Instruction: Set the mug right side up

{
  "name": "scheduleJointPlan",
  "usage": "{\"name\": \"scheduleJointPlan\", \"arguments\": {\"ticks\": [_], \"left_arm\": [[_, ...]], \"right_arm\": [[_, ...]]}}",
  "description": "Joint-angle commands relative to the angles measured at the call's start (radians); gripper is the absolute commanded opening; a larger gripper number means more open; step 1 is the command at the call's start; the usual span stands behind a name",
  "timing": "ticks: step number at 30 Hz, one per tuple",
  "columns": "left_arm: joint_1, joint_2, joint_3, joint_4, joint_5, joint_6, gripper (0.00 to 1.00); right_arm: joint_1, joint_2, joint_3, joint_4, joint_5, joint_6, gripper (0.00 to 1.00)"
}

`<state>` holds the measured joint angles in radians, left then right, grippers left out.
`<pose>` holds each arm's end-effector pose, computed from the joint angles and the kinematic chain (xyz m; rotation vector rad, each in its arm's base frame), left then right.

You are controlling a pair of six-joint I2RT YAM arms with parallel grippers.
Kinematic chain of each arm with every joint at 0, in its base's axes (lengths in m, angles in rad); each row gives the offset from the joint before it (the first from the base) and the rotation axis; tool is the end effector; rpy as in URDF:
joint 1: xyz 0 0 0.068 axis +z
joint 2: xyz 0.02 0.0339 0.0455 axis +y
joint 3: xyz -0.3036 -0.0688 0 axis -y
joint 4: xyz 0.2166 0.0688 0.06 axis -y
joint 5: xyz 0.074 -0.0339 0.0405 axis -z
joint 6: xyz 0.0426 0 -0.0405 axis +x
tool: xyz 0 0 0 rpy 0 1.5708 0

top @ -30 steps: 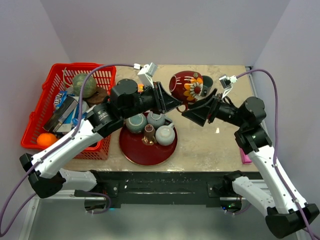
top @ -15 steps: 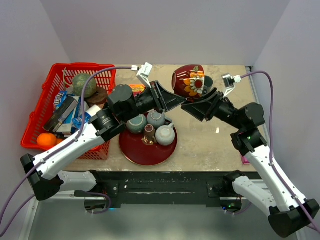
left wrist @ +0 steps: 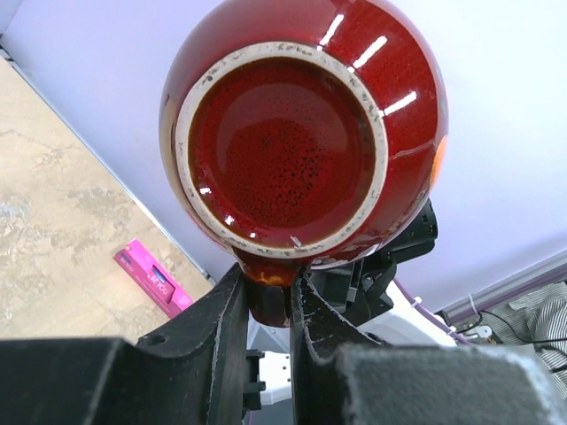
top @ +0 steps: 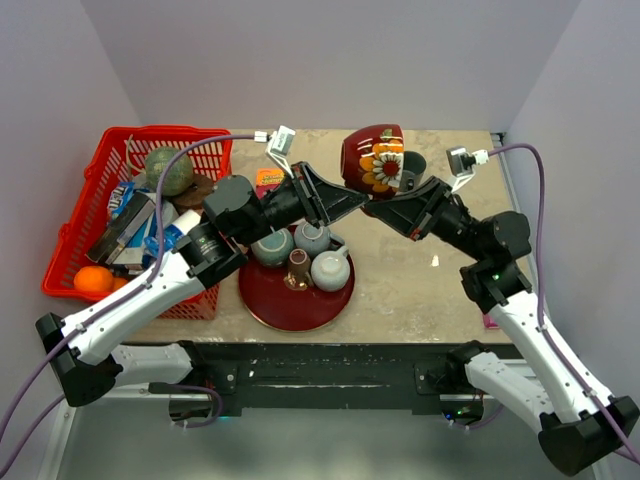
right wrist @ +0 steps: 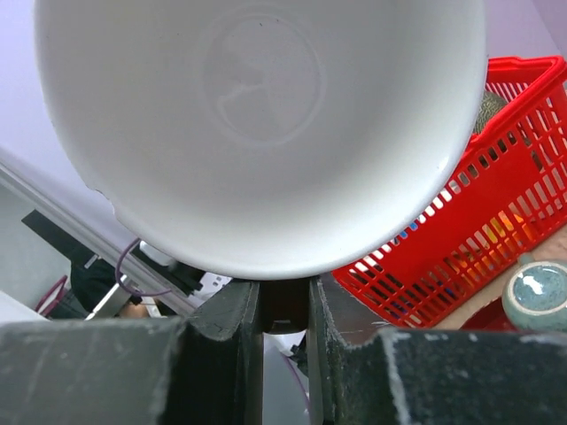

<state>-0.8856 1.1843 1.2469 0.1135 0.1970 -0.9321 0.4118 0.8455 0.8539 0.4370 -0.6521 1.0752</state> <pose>0.1403 -0.1849 0.4884 0.1517 1.6065 -1.6062 0.1106 0.0765 0.4490 -0.2240 1.3846 1.6343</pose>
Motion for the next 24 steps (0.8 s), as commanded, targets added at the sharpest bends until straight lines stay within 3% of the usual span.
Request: {"name": "scheduleJointPlan", "arguments": {"ticks": [1,2,3,5,8,13,14,24], "left_arm": [[-0.001,-0.032,0.032,0.176,0.025,0.009,0.13],[-0.003,-0.031,0.034,0.173,0.030,0.012,0.23],[-0.001,-0.029,0.036,0.161,0.033,0.019,0.43],[-0.001,-0.031,0.034,0.155,0.032,0.027,0.64],[-0.001,-0.032,0.036,0.130,0.028,0.049,0.78],[-0.001,-0.029,0.049,0.034,-0.005,0.091,0.87],[-0.001,-0.032,0.049,0.011,-0.014,0.102,0.98],[0.000,-0.064,0.060,-0.336,-0.194,0.266,0.99]], "right_arm": [[0.001,0.010,0.030,0.016,0.046,-0.024,0.00],[0.001,0.009,0.034,0.014,0.051,-0.024,0.00],[-0.001,0.006,0.036,0.011,0.057,-0.026,0.00],[-0.001,0.000,0.042,0.002,0.072,-0.027,0.00],[0.001,-0.008,0.053,-0.020,0.095,-0.029,0.00],[0.001,-0.023,0.097,-0.163,0.164,-0.072,0.00],[-0.001,-0.025,0.118,-0.196,0.183,-0.086,0.00],[-0.001,-0.003,0.266,-0.559,0.474,-0.302,0.00]]}}
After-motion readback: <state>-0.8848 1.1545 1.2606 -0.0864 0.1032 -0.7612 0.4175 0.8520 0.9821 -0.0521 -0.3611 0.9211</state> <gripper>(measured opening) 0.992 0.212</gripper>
